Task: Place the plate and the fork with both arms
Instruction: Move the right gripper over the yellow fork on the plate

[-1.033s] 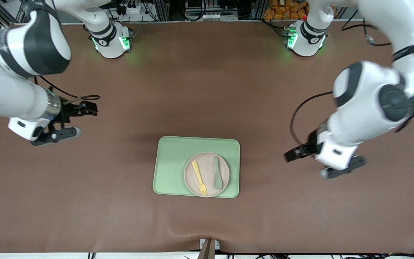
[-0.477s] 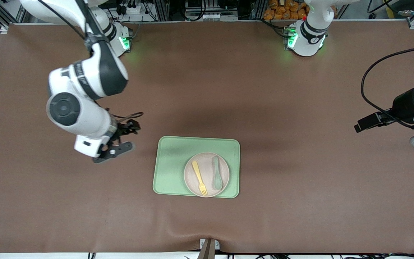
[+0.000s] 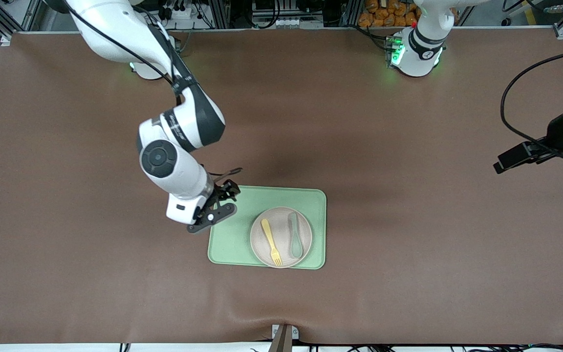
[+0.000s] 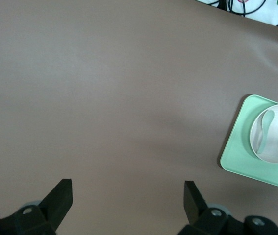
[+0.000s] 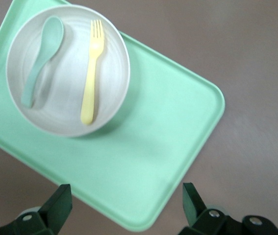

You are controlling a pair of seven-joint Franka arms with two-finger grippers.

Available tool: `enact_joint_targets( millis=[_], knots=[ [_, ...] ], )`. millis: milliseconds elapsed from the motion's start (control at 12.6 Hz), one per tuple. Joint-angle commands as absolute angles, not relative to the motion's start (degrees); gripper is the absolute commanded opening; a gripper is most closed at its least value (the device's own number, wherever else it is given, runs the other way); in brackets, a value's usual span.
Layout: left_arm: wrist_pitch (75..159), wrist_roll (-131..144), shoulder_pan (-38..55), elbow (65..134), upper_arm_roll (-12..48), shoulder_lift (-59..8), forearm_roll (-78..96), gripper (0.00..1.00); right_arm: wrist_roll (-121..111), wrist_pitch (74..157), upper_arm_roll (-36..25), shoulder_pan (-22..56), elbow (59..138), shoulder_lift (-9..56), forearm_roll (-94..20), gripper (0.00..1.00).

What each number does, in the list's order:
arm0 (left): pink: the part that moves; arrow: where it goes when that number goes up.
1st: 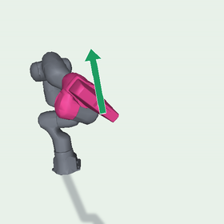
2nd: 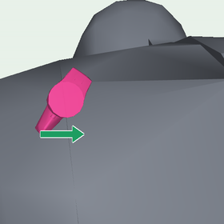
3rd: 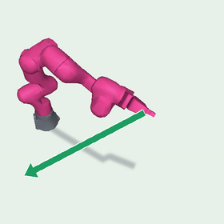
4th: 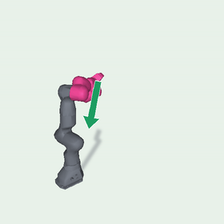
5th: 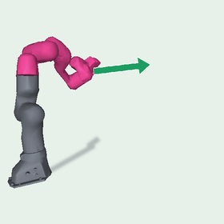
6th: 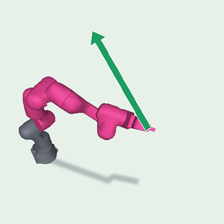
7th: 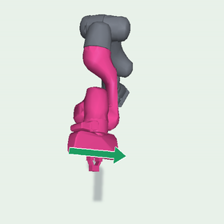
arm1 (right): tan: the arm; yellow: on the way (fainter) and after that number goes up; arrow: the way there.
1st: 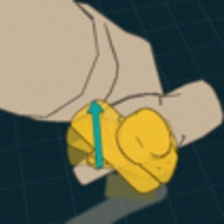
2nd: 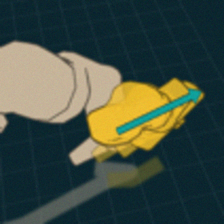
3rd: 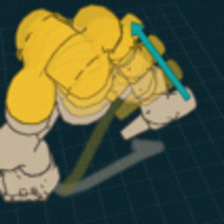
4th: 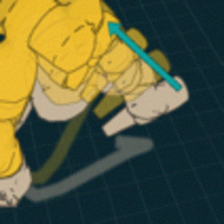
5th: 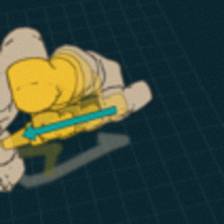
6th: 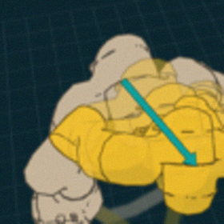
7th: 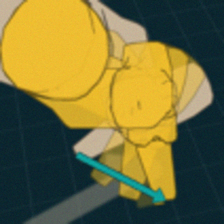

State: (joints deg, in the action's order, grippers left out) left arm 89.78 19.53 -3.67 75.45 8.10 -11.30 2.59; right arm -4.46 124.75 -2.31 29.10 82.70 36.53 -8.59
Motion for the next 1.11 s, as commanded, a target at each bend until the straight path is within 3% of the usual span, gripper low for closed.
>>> enact_joint_targets(
  millis=[0,318,636,1033],
  knots=[
    [89.47,19.51,-4.13,76.82,8.17,-9.40,1.49,1.00,-4.83,126.90,-1.50,29.27,77.61,41.47,-9.76,1.00],
    [89.56,19.25,0.07,78.04,3.98,-7.48,1.41,1.00,-4.83,136.91,0.88,29.79,76.12,47.10,-9.67,1.00],
    [89.47,12.93,8.60,83.23,-4.90,-2.73,1.93,1.00,-4.83,138.07,1.32,31.99,71.81,51.84,-9.58,1.00],
    [89.56,10.99,8.53,84.20,-5.01,-1.49,1.67,1.00,-4.75,142.91,1.32,33.13,71.37,54.14,-9.58,1.00]
  ],
)
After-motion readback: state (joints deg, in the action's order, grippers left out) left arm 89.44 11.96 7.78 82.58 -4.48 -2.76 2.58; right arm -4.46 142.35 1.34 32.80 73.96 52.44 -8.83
